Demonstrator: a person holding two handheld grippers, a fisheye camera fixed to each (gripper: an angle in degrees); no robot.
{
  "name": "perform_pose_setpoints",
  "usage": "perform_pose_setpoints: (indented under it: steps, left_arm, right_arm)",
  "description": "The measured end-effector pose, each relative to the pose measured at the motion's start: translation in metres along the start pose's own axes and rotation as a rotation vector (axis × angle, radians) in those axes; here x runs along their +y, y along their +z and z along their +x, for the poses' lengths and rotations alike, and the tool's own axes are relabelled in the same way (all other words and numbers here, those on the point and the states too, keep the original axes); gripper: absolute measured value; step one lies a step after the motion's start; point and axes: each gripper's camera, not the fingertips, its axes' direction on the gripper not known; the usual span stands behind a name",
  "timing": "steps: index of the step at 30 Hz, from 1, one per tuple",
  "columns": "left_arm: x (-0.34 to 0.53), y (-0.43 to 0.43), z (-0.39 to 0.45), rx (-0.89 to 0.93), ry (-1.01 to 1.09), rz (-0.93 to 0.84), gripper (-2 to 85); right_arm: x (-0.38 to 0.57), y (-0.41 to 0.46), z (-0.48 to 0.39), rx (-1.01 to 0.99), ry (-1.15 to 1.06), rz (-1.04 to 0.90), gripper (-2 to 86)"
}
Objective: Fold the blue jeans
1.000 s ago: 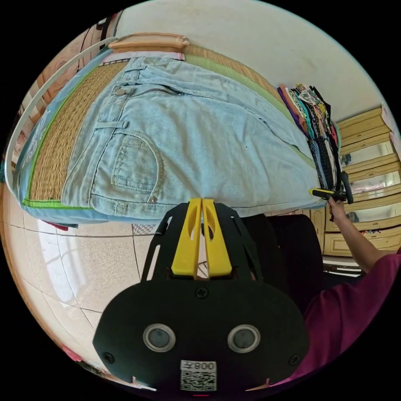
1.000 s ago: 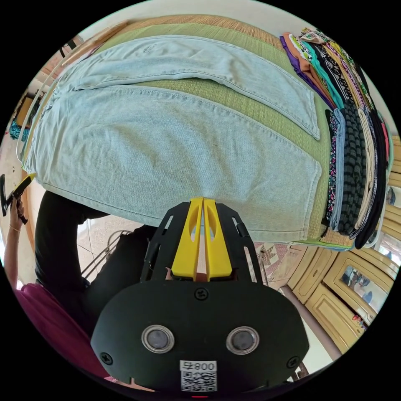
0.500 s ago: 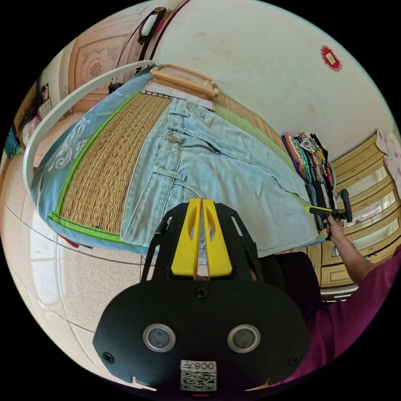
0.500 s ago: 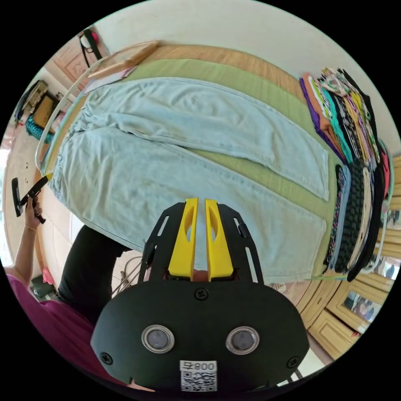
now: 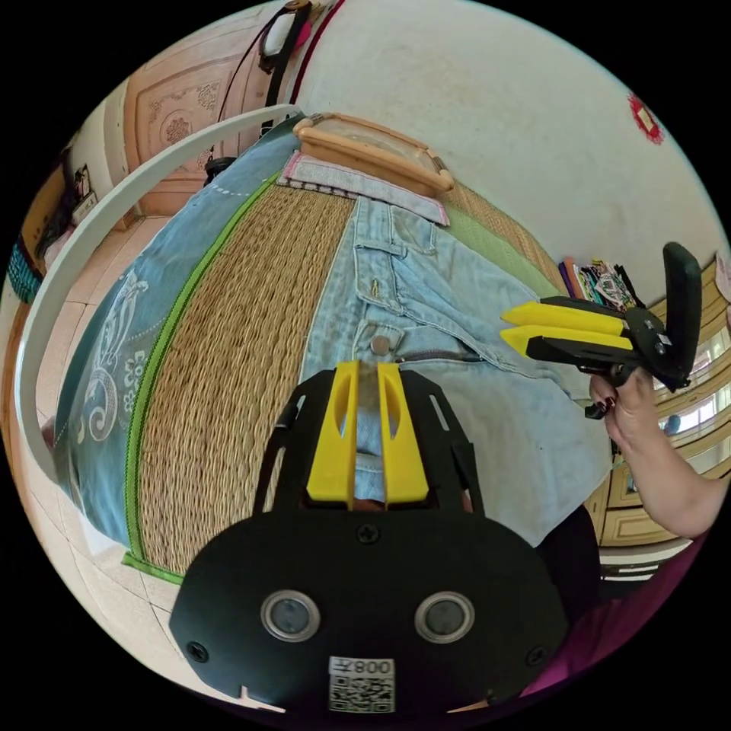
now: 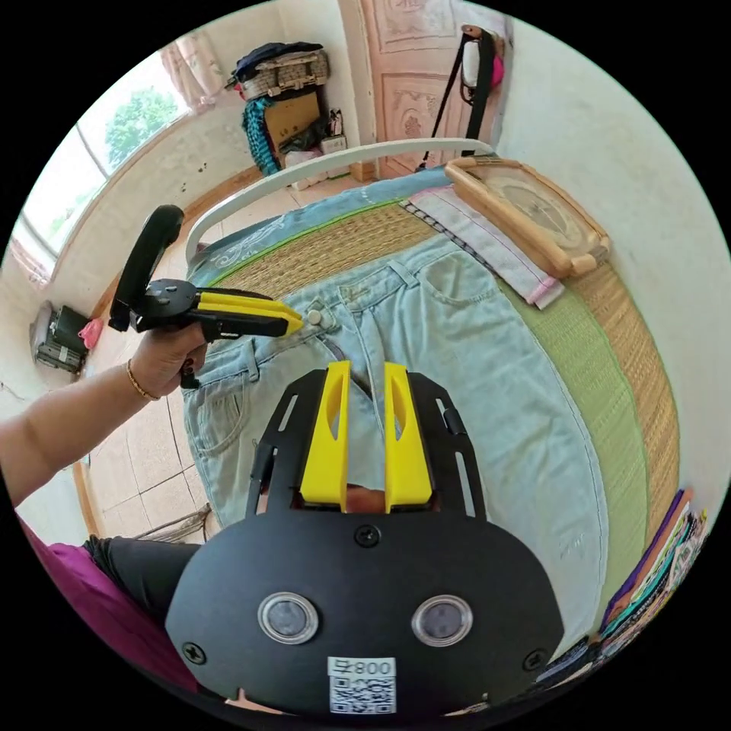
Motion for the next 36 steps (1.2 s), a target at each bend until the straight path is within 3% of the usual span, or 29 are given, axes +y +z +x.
perform_pose_setpoints:
  steps: [7,13,25,30,33,36]
  left_arm:
    - [-0.001,-0.001,-0.015,0.03,-0.011,0.019,6.0]
    - [-0.005,0.001,-0.02,0.003,0.0,0.009,1.5]
    - [-0.03,0.005,-0.026,0.008,0.023,0.018,0.1]
    - [-0.029,0.012,-0.027,0.016,0.005,0.023,0.1]
    - [-0.02,-0.004,-0.03,-0.045,-0.049,0.107,0.1]
    - [-0.017,-0.023,-0.022,0.012,-0.01,0.214,0.1]
  right_arm:
    - [-0.032,0.04,-0.008,0.042,-0.08,-0.075,7.8]
    - [-0.025,0.031,-0.002,0.074,-0.094,-0.047,3.9]
    - [0.015,-0.045,0.055,-0.27,-0.013,0.165,0.8]
    - [0.022,0.012,0.011,-0.227,-0.131,0.037,0.8]
    - [0.026,0.036,0.01,-0.234,-0.107,0.016,1.0]
    - [0.024,0.048,0.014,-0.253,-0.089,0.017,1.2]
